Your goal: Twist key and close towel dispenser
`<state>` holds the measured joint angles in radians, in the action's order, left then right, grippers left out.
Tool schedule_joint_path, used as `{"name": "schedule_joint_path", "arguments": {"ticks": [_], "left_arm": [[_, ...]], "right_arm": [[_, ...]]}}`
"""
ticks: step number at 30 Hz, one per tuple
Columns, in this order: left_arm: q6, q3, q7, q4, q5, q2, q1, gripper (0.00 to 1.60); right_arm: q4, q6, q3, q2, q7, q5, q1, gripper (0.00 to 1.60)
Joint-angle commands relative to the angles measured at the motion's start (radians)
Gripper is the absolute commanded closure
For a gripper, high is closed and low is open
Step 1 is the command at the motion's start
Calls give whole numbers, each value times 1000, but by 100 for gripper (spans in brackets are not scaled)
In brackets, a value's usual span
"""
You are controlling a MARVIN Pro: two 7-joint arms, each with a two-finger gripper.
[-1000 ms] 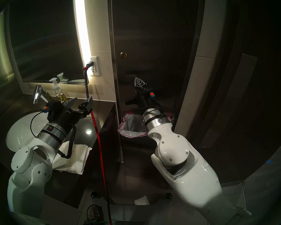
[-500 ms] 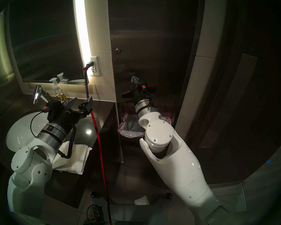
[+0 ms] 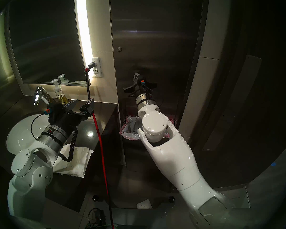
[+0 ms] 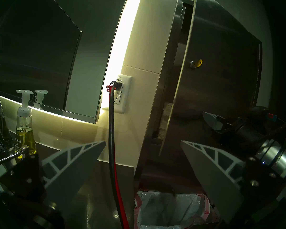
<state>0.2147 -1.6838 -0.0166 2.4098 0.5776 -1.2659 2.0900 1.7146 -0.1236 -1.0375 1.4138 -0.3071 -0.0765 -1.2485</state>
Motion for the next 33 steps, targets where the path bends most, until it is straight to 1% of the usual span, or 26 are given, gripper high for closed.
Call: {"name": "schedule_joint_path", "arguments": {"ticks": [1,5,10,11,13,17,18,19,21,22,23,24,25,26,27,28,29,30,31,32,33], "left_arm": [[3,0,1,10,2,1,-3,0],[3,-1,2,10,2,0,-4,0],[4,-1,3,10,1,-1,-4,0],[4,-1,3,10,1,-1,-4,0],[4,-1,3,10,1,-1,-4,0],[4,-1,4,10,0,-2,-4,0],[4,-1,4,10,0,-2,-4,0],[4,-1,4,10,0,-2,-4,0],[4,-1,4,10,0,-2,-4,0],[4,-1,5,10,-1,-3,-4,0],[4,-1,5,10,-1,-3,-4,0],[4,-1,5,10,-1,-3,-4,0],[4,-1,5,10,-1,-3,-4,0],[4,-1,5,10,-1,-4,-4,0],[4,-1,5,10,-2,-4,-4,0],[4,-1,5,10,-2,-4,-4,0],[4,-1,6,10,-2,-4,-4,0],[4,-1,6,10,-2,-4,-4,0],[4,-1,6,10,-2,-4,-4,0],[4,-1,6,10,-2,-4,-4,0],[4,-1,6,9,-3,-5,-4,0]], "right_arm": [[-50,35,9,24,-9,39,81,160],[-116,55,22,40,-14,56,120,160],[-185,63,27,59,-20,66,160,160],[-185,63,27,59,-20,66,160,160],[-238,67,28,72,-23,74,193,160],[-289,71,28,83,-23,80,226,160],[-315,75,18,97,-17,90,239,160],[-315,75,18,97,-17,90,239,160],[-350,78,25,99,-22,86,269,160],[-356,72,3,118,-14,105,261,160],[-388,74,12,119,-19,97,288,160],[-393,72,-7,134,-12,111,280,160],[-413,74,-3,136,-15,107,298,160],[-416,80,-27,155,-12,122,292,160],[-426,89,-20,152,-18,111,308,160],[-426,89,-20,152,-18,111,308,160],[-436,106,0,140,-22,101,329,160],[-410,120,-3,137,-15,119,310,160],[-366,161,19,112,-8,121,287,160],[-308,174,28,97,-12,129,251,160],[-313,209,41,108,-38,149,237,160]]}}
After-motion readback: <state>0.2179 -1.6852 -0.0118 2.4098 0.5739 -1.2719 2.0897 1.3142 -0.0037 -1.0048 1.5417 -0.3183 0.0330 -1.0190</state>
